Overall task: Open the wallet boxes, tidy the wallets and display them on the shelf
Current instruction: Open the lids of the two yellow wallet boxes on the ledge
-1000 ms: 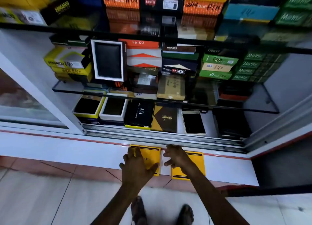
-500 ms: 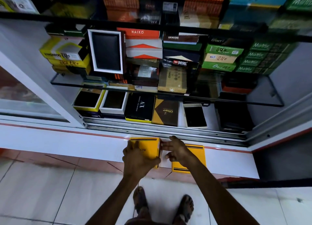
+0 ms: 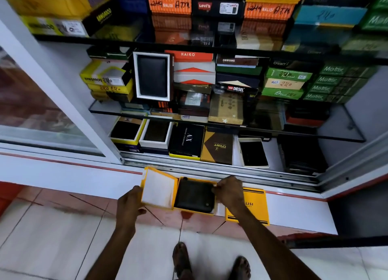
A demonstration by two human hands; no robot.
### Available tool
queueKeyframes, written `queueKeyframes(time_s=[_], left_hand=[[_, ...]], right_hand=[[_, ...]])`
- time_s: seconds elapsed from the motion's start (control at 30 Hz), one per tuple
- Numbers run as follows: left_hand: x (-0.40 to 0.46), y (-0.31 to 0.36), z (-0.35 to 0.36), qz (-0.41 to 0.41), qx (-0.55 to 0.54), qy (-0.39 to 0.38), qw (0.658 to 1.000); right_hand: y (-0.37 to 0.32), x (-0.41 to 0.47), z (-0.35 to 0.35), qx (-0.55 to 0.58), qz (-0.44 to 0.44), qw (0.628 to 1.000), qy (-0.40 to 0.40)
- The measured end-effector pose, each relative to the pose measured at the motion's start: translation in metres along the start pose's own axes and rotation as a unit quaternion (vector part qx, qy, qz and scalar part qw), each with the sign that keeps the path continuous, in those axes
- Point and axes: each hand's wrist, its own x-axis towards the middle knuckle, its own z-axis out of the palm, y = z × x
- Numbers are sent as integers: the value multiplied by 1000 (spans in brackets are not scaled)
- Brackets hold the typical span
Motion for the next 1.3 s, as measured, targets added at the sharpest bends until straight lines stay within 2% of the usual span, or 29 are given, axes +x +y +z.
queueKeyframes(time_s=[0.07, 0.17, 0.27, 0.37, 0.5, 0.57, 0.67, 0.83, 0.97, 1.03, 1.13, 1.23, 1.3], left_hand=[[0, -4, -2, 8, -10, -3, 1000], [0, -16, 6, -5, -1, -32, 999], [0, -20, 21, -25, 12, -59, 998], [-1, -17, 33, -49, 35, -78, 995], [-1, -16, 37, -69, 50, -72, 994], [-4, -15, 36, -64, 65, -66, 994], [-12, -9, 37, -28, 115, -53, 992], [-38, 13, 53, 130, 213, -44, 967], [-71, 23, 102, 172, 254, -120, 944], [-87, 22, 130, 170, 268, -176, 932], [-104, 17, 173, 154, 315, -231, 907], [-115, 11, 212, 141, 417, -236, 866], [-121, 7, 229, 126, 468, -219, 847]], right_hand=[[0, -2, -9, 26, -1, 999, 24], [-7, -5, -12, 4, -9, 1000, 20], [-17, -10, -4, 91, 30, 995, -18], [-21, -11, 8, 132, 54, 989, -44], [-18, -13, 18, 182, 56, 982, -13], [-16, -14, 19, 214, 62, 975, -22], [-10, -13, 15, 221, 51, 972, -55], [1, -19, -23, 173, -7, 985, 7], [51, -17, -78, 127, -8, 988, 87], [81, -12, -100, 93, 43, 989, 105], [117, -8, -116, 126, 145, 980, 60], [133, -7, -117, 259, 181, 948, -42], [134, -6, -116, 293, 189, 933, -87]])
